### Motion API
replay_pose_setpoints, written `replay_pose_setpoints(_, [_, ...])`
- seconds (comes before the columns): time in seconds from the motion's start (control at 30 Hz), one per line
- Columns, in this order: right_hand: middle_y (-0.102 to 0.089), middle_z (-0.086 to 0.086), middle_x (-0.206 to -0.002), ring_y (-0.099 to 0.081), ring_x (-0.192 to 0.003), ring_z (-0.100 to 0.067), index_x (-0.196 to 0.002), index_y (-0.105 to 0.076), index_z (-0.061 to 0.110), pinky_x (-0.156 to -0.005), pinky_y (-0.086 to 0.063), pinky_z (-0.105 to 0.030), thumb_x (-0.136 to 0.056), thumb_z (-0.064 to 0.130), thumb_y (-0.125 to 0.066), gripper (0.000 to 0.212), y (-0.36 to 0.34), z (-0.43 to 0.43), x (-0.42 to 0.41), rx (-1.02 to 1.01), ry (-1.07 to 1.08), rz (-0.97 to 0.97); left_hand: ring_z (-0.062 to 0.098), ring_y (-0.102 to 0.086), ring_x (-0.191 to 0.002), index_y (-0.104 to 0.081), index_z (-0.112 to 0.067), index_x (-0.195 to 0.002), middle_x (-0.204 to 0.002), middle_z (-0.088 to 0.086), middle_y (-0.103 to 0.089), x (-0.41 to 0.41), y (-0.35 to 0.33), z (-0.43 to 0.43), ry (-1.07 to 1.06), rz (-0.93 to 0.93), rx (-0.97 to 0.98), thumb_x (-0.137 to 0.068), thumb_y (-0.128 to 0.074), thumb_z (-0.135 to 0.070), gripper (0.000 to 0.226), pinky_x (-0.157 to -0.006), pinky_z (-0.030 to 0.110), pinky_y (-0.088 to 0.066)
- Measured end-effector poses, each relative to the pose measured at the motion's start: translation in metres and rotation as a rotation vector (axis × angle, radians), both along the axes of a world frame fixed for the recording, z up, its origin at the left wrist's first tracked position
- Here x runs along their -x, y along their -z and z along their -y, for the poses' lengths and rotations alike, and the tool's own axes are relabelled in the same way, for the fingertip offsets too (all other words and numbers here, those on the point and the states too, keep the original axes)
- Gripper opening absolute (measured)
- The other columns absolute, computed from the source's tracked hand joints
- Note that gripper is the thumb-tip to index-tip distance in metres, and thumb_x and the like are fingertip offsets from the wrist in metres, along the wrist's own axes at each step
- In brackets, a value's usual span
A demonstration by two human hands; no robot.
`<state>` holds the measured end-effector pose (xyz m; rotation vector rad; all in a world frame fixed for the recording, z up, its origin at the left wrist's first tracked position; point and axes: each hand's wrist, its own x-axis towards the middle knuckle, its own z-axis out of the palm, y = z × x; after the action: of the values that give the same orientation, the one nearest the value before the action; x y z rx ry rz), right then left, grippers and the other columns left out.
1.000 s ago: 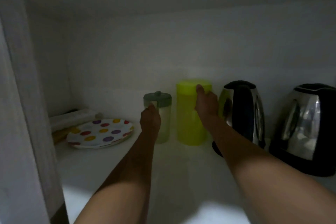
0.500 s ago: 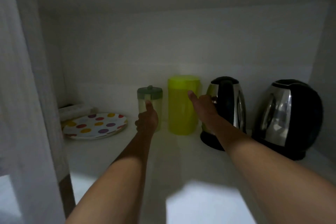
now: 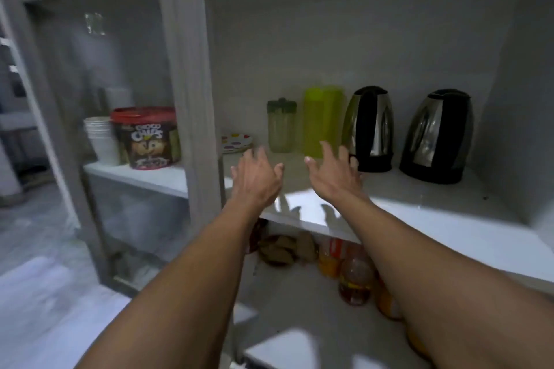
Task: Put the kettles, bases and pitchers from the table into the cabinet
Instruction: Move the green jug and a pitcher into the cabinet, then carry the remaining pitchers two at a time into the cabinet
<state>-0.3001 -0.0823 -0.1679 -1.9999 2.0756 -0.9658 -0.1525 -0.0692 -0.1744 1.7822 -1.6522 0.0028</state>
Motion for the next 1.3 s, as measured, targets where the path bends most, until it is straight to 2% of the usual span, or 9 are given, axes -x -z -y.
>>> replay_pose_setpoints(0.1, [-0.005, -0.007, -0.166, -0.007, -0.15, -0.041, -0.154, -0.02, 0.035, -0.115, -0.015, -0.065, -0.098, 0.055, -0.038, 0.062, 0.001, -0.05, -0.029, -0.022, -0.058, -0.026, 0.033, -0.019, -0.148, -0.022, -0.012, -0.152, -0.159, 0.019, -0.022, -0.037, -0.004, -0.064, -0.052, 0.147, -0.023, -0.097, -0.043, -0.047, 0.068, -0.118, 0.057, -0.014])
replay_pose_setpoints(0.2, [0.0, -0.005, -0.167, -0.001, -0.152, -0.039, -0.155, -0.015, 0.036, -0.115, -0.011, -0.067, -0.098, 0.056, -0.035, 0.064, -0.005, -0.09, -0.073, -0.033, -0.166, -0.052, 0.031, -0.005, -0.152, -0.011, -0.014, -0.155, -0.164, 0.016, -0.007, -0.084, -0.012, -0.123, -0.157, 0.236, -0.011, -0.098, -0.038, -0.05, 0.072, -0.118, 0.059, -0.006])
replay_pose_setpoints(0.3, [0.0, -0.005, -0.167, 0.0, -0.152, -0.039, -0.155, -0.013, 0.036, -0.115, -0.009, -0.068, -0.098, 0.057, -0.034, 0.064, -0.007, -0.12, -0.117, -0.032, -0.239, -0.052, 0.031, -0.001, -0.152, -0.008, -0.016, -0.156, -0.165, 0.013, -0.003, -0.124, -0.018, -0.166, -0.239, 0.256, -0.016, -0.098, -0.036, -0.052, 0.073, -0.116, 0.062, -0.003])
replay_pose_setpoints(0.47, [-0.002, -0.003, -0.167, 0.0, -0.152, -0.037, -0.154, -0.014, 0.04, -0.115, -0.008, -0.067, -0.098, 0.056, -0.034, 0.061, -0.01, -0.196, -0.237, -0.037, -0.495, -0.062, 0.031, -0.002, -0.152, -0.008, -0.018, -0.156, -0.165, 0.011, -0.004, -0.228, -0.027, -0.268, -0.48, 0.279, -0.034, -0.098, -0.031, -0.055, 0.073, -0.115, 0.065, -0.003])
replay_pose_setpoints(0.7, [-0.002, -0.003, -0.167, 0.0, -0.152, -0.036, -0.155, -0.011, 0.038, -0.115, -0.007, -0.067, -0.1, 0.056, -0.03, 0.062, -0.002, -0.325, -0.42, -0.045, -0.796, -0.103, 0.033, -0.004, -0.151, -0.01, -0.017, -0.156, -0.165, 0.012, -0.005, -0.379, -0.018, -0.435, -0.79, 0.229, -0.131, -0.098, -0.03, -0.056, 0.073, -0.114, 0.066, -0.005])
replay_pose_setpoints(0.97, [-0.003, -0.004, -0.167, -0.002, -0.152, -0.035, -0.156, -0.012, 0.037, -0.115, -0.01, -0.065, -0.099, 0.056, -0.029, 0.062, 0.045, -0.483, -0.594, -0.126, -1.087, -0.187, 0.034, -0.006, -0.15, -0.011, -0.015, -0.156, -0.165, 0.011, -0.005, -0.529, 0.023, -0.617, -1.068, 0.11, -0.3, -0.099, -0.029, -0.056, 0.072, -0.114, 0.067, -0.007])
replay_pose_setpoints(1.2, [-0.01, -0.004, -0.165, -0.008, -0.151, -0.034, -0.154, -0.016, 0.036, -0.113, -0.017, -0.064, -0.099, 0.056, -0.031, 0.061, 0.105, -0.556, -0.683, -0.227, -1.24, -0.309, 0.033, -0.013, -0.148, -0.017, -0.015, -0.154, -0.163, 0.012, -0.013, -0.601, 0.093, -0.703, -1.22, -0.058, -0.38, -0.099, -0.031, -0.055, 0.069, -0.113, 0.066, -0.01])
replay_pose_setpoints(1.3, [-0.018, -0.008, -0.163, -0.02, -0.147, -0.038, -0.154, -0.02, 0.031, -0.114, -0.025, -0.058, -0.098, 0.055, -0.034, 0.062, 0.135, -0.57, -0.72, -0.265, -1.305, -0.361, 0.034, -0.016, -0.147, -0.019, -0.015, -0.153, -0.162, 0.012, -0.015, -0.625, 0.127, -0.72, -1.243, -0.137, -0.443, -0.099, -0.03, -0.053, 0.067, -0.113, 0.067, -0.01])
